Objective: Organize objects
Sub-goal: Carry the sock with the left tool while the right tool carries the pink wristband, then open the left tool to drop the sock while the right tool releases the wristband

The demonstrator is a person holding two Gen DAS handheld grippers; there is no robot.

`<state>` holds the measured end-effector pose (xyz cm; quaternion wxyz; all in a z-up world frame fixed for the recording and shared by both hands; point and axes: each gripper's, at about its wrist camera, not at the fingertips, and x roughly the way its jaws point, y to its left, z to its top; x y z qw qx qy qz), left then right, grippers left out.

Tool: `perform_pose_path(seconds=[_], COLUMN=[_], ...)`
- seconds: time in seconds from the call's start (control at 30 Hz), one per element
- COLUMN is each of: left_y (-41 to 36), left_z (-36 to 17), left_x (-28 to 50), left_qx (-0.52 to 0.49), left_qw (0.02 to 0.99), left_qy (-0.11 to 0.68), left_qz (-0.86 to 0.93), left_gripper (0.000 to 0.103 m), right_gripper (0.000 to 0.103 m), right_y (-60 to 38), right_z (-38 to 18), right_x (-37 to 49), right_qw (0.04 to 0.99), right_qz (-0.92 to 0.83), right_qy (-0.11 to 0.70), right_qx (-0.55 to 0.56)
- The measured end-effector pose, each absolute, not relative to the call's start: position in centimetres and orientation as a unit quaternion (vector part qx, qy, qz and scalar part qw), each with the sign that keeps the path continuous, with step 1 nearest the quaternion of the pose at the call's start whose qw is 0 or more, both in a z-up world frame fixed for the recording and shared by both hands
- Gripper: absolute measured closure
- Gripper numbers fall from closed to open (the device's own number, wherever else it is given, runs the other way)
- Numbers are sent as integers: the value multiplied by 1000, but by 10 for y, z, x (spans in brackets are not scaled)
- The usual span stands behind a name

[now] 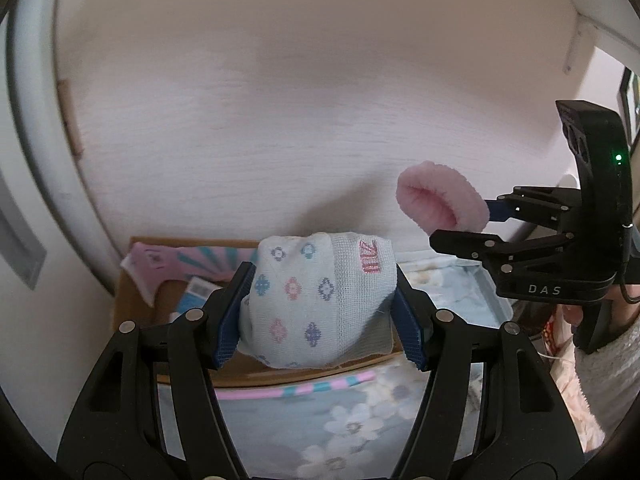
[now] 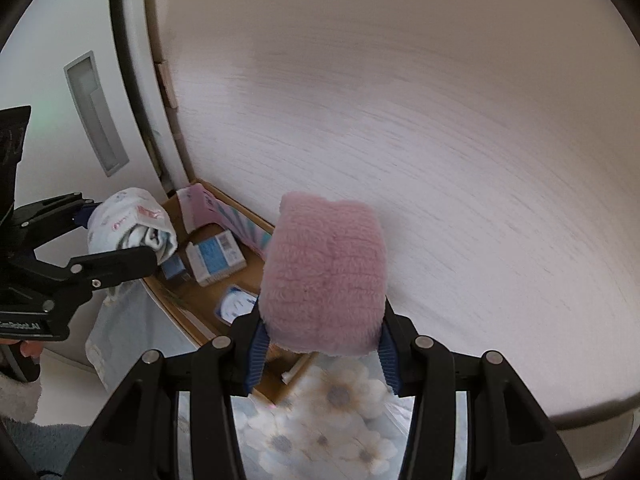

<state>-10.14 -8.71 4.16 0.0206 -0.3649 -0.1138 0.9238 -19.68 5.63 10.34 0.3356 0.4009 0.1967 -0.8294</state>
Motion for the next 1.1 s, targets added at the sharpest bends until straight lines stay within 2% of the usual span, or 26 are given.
perform_pose_path(seconds=[0.27, 0.57, 1.1], left_y=[-134, -180, -179], left_z=[28, -16, -82], left_x=[-101, -114, -146], left_qx=[-384, -423, -487], left_qw=[1, -13, 16], left_qy=[-129, -140, -96], left_qz=[914, 895, 868], left_gripper=[41, 41, 41], right_gripper=[60, 60, 60], right_y=[-2, -43, -85], right_z=[86, 40, -46], right_x=[-204, -224, -236], right_qw=[360, 370, 377], right_qz=[-809, -785, -739], right_qy=[217, 226, 252], right_qx=[411, 443, 498])
